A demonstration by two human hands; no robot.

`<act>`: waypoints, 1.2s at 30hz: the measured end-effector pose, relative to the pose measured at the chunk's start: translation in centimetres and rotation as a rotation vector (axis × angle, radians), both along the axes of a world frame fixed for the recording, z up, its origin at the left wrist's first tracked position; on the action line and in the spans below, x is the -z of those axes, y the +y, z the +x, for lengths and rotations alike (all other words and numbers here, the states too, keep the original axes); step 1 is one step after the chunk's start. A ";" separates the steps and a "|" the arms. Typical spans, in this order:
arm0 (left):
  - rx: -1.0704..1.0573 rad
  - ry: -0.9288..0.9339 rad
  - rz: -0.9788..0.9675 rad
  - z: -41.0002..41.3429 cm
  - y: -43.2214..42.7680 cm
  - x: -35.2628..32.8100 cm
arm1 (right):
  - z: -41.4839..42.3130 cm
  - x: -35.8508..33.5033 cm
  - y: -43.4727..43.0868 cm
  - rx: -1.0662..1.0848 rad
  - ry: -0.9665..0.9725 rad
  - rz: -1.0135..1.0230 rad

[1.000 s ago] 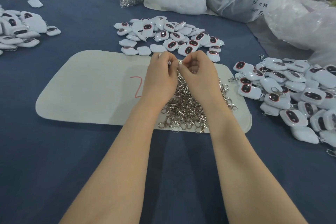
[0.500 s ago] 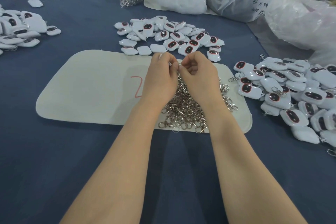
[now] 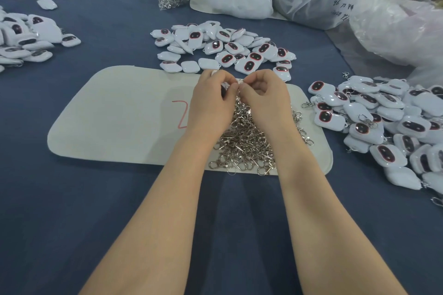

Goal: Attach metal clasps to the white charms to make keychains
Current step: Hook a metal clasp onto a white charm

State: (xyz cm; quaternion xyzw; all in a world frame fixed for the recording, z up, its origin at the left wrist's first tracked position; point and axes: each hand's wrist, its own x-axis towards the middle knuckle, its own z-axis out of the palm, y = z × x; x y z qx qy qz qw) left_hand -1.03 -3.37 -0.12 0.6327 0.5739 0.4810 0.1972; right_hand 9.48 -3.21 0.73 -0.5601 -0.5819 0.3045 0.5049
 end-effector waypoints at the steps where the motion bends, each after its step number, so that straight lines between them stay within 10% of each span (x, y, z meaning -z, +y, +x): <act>1: -0.006 0.004 -0.001 0.0 0.0 0.0 | 0.0 0.0 0.0 -0.005 -0.003 -0.001; 36: -0.054 0.061 -0.012 0.1 -0.1 -0.1 | -0.5 0.6 -0.2 0.019 -0.188 0.158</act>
